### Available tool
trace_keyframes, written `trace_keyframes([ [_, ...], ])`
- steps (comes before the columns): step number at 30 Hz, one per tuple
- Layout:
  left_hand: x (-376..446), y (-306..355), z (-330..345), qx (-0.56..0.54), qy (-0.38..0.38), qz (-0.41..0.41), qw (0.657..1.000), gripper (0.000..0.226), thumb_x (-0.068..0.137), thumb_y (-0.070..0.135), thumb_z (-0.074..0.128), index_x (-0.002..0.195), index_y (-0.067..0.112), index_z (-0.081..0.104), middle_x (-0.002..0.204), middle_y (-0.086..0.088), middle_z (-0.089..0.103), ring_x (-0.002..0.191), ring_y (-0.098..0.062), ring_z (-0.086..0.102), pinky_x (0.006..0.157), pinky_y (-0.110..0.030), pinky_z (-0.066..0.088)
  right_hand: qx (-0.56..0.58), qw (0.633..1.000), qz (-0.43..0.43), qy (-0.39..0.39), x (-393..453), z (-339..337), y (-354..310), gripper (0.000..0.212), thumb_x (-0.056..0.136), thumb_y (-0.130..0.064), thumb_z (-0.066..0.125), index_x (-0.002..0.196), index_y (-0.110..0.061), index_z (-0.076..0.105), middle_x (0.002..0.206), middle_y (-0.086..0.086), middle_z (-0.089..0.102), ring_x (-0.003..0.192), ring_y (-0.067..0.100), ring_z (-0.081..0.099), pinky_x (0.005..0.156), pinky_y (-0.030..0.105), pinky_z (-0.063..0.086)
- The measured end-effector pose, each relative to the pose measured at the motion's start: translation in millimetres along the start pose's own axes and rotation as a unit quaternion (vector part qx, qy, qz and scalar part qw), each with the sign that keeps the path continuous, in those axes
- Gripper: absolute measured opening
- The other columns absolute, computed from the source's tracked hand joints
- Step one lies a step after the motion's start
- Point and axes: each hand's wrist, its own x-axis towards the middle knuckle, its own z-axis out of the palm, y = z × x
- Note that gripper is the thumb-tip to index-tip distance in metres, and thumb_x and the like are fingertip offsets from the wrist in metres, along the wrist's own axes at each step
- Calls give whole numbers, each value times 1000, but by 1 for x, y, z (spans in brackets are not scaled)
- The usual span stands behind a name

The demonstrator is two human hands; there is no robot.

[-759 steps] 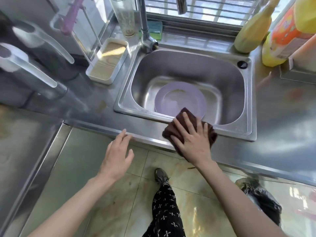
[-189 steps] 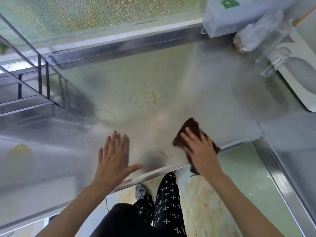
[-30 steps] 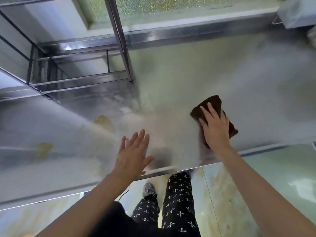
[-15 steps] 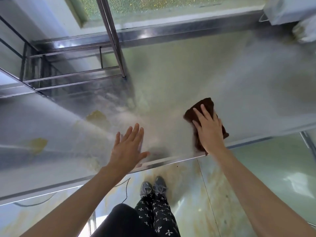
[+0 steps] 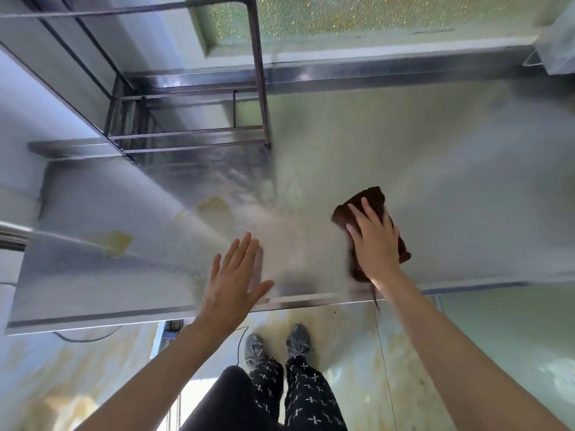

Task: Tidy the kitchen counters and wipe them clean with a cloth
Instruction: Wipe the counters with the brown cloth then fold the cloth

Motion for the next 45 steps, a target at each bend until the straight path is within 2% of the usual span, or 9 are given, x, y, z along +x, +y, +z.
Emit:
trace_keyframes([
  [2, 0, -7, -4, -8, 1, -20, 1000, 80, 86, 51, 45, 145, 19, 2, 149, 9, -16, 142, -10, -8, 116, -37, 0, 18, 999, 35, -1, -6, 6, -24, 44, 99, -38, 30, 141, -27, 35, 156, -4, 20, 143, 34, 11, 112, 56, 13],
  [8, -7, -53, -20, -17, 21, -17, 999, 87, 81, 53, 52, 145, 16, 7, 156, 0, -2, 144, -18, 0, 116, -39, 4, -120, 931, -343, -35, -68, 47, -63, 66, 72, -38, 73, 131, -34, 44, 141, -7, 48, 126, 34, 48, 93, 56, 43],
  [16, -31, -149, -40, 69, 7, -160, 985, 125, 60, 73, 55, 142, 6, -13, 151, -16, -19, 142, -31, -11, 114, -52, 5, -20, 1000, -14, 10, -42, 50, -117, 55, 89, -49, 23, 136, -30, 44, 150, -3, 35, 137, 37, 29, 104, 56, 28],
  [24, -35, -165, -34, 56, 20, -112, 992, 121, 66, 73, 50, 136, 7, -24, 151, -13, -23, 141, -26, -18, 113, -47, -4, -111, 936, -333, -27, -91, 94, -175, 70, 70, -38, 74, 131, -37, 40, 140, -9, 49, 125, 32, 50, 93, 54, 43],
  [28, -50, -193, -45, 38, 52, -93, 994, 112, 68, 70, 49, 144, 8, -6, 149, -8, -21, 139, -23, -16, 114, -46, -1, -72, 990, -120, 15, -46, 75, -157, 52, 89, -49, 28, 136, -32, 42, 148, -3, 37, 134, 35, 36, 100, 53, 34],
  [31, -66, -226, -55, 24, 65, -151, 986, 116, 63, 83, 32, 144, 7, -3, 152, -14, -15, 142, -29, -9, 113, -50, 3, -22, 998, 27, 43, -58, 85, -186, 46, 96, -41, 33, 139, -28, 39, 153, -2, 28, 140, 36, 20, 111, 55, 21],
  [36, -75, -258, -68, 7, 47, -227, 973, 120, 61, 78, 40, 143, 4, -6, 153, -21, -11, 142, -35, -6, 116, -51, 4, -100, 973, -208, 19, -114, 126, -241, 58, 79, -34, 68, 132, -31, 44, 142, -4, 46, 126, 38, 46, 94, 60, 40],
  [39, -71, -261, -69, 13, 24, -227, 974, 119, 65, 71, 50, 142, 3, -10, 153, -18, -13, 143, -32, -6, 116, -51, 6, -123, 955, -270, 0, -95, 114, -222, 49, 85, -41, 54, 132, -36, 40, 144, -8, 44, 129, 33, 44, 93, 59, 42],
  [45, -69, -266, -65, 17, 24, -227, 973, 120, 64, 76, 45, 142, 4, -10, 154, -16, -12, 143, -30, -6, 115, -48, 9, -16, 997, 61, 39, -78, 106, -234, 45, 96, -38, 40, 140, -28, 38, 154, -2, 26, 141, 35, 19, 110, 56, 20],
])
